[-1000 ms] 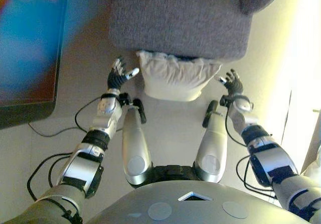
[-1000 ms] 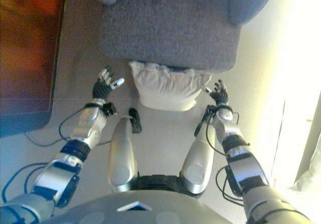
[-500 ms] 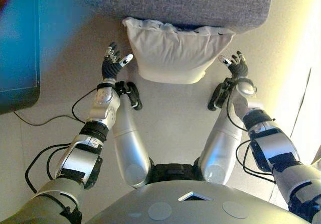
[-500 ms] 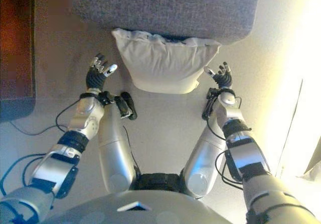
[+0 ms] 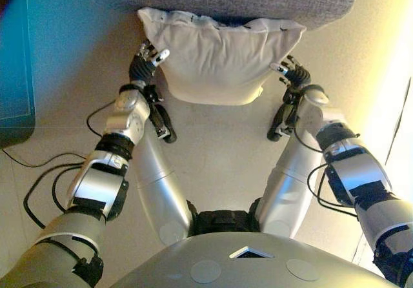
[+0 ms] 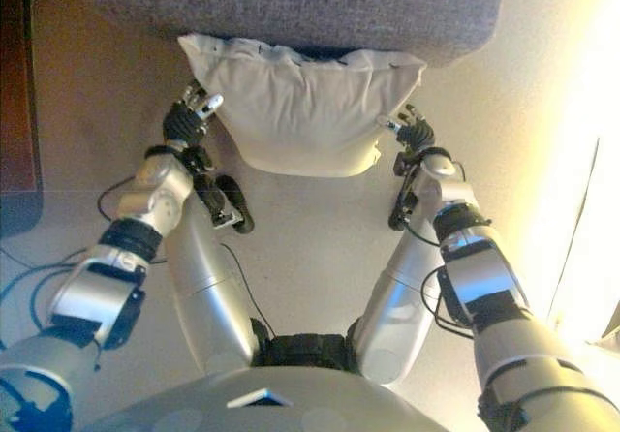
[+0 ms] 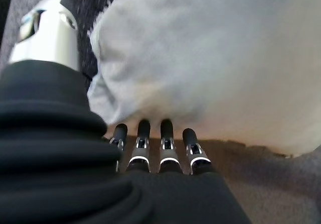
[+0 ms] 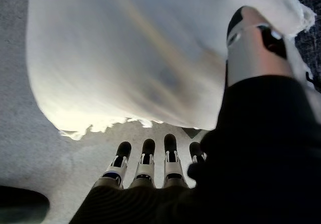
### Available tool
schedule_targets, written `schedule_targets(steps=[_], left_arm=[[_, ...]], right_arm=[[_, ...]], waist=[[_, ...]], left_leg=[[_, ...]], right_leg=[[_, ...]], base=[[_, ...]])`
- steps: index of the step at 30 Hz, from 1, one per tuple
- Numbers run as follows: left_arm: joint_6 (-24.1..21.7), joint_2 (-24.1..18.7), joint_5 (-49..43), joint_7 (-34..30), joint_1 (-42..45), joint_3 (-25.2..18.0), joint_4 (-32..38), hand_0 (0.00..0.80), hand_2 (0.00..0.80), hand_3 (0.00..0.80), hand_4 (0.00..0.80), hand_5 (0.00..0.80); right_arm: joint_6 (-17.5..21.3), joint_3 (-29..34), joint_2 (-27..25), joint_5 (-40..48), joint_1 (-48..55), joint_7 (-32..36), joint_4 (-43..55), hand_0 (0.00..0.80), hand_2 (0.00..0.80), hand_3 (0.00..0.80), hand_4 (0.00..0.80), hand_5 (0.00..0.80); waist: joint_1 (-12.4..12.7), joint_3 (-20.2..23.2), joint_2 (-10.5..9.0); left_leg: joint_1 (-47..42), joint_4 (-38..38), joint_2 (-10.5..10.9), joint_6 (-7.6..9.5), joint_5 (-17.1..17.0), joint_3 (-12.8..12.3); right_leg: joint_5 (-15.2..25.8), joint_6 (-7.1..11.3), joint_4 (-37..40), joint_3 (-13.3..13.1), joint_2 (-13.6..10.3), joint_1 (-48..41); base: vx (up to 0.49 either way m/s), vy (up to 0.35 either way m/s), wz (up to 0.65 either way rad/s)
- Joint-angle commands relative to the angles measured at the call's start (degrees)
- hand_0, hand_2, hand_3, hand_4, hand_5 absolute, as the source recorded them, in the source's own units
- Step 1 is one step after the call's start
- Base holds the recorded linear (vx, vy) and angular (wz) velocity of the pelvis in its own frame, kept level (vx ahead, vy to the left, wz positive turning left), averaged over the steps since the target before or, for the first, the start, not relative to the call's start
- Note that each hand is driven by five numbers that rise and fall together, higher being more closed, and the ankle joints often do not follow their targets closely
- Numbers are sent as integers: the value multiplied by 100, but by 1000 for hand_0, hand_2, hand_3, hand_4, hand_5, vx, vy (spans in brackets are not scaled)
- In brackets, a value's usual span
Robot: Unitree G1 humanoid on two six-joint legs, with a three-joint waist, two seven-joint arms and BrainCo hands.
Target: Pick up the cushion and take it to the sofa
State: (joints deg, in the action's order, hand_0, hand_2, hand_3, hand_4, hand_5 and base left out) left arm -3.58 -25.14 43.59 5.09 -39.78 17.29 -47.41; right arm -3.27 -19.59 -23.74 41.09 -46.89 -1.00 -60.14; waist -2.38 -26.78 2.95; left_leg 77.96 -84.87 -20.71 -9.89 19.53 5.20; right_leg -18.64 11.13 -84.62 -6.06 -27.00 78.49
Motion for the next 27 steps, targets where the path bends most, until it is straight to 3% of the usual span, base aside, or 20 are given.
schedule_targets(steps=[1, 11, 15, 19, 20, 21, 22, 27], left_arm=[[4, -161, 35, 101, -481, 150, -352, 0, 0, 0, 0, 0], [439, -362, -177, 344, -1470, 461, -1260, 0, 0, 0, 0, 0], [552, -332, -165, -89, -1638, 591, -1355, 0, 0, 0, 0, 0], [839, -247, -118, -1006, -1776, 809, -1153, 0, 0, 0, 0, 0], [952, -204, -205, -1240, -1795, 923, -1029, 220, 220, 220, 220, 220], [996, -180, -260, -1378, -1792, 1017, -948, 590, 590, 590, 590, 590], [1056, -149, -333, -1573, -1786, 1116, -867, 800, 800, 800, 800, 800], [869, 14, -438, -1529, -1734, 1370, -546, 800, 800, 800, 800, 800]], right_arm=[[-12, -157, -27, -162, -193, 259, -355, 0, 0, 0, 0, 0], [-179, -538, -11, -293, -1060, 105, -765, 0, 0, 0, 0, 0], [-162, -648, -4, -228, -1275, 235, -778, 0, 0, 0, 0, 0], [-260, -805, 50, -440, -1386, 559, -454, 0, 0, 0, 0, 0], [-315, -873, 58, -539, -1389, 614, -326, 455, 455, 455, 455, 455], [-334, -928, 67, -572, -1377, 638, -256, 800, 800, 800, 800, 800], [-360, -983, 80, -638, -1367, 666, -173, 800, 800, 800, 800, 800], [-237, -1103, 163, -363, -1206, 574, 171, 800, 800, 800, 800, 800]], waist=[[29, 330, 98], [10, 136, 89], [11, 15, 105], [-6, -129, 102], [-11, -163, 108], [-12, -181, 117], [-18, -200, 121], [-45, -230, 110]], left_leg=[[258, 119, -114, -194, 173, 15], [743, -278, -67, -147, 253, 132], [924, -456, -34, -141, 332, 169], [1096, -637, 18, -119, 411, 202], [1132, -668, 25, -119, 424, 212], [1152, -680, 31, -120, 428, 215], [1159, -674, 31, -116, 424, 213], [1096, -598, 28, -62, 366, 187]], right_leg=[[482, -4, 515, -250, -17, 227], [387, -86, 160, -382, 42, 673], [326, -127, 22, -415, 70, 836], [267, -157, -103, -444, 121, 975], [270, -158, -119, -460, 117, 1011], [274, -158, -125, -467, 114, 1029], [280, -157, -121, -471, 114, 1037], [343, -164, -50, -456, 110, 971]], base=[[15, -10, 3], [-16, -13, 5], [-66, -18, 2], [-70, -9, 1], [-60, -7, 3], [-43, 5, 5], [-25, 13, 4], [-2, 6, 1]])
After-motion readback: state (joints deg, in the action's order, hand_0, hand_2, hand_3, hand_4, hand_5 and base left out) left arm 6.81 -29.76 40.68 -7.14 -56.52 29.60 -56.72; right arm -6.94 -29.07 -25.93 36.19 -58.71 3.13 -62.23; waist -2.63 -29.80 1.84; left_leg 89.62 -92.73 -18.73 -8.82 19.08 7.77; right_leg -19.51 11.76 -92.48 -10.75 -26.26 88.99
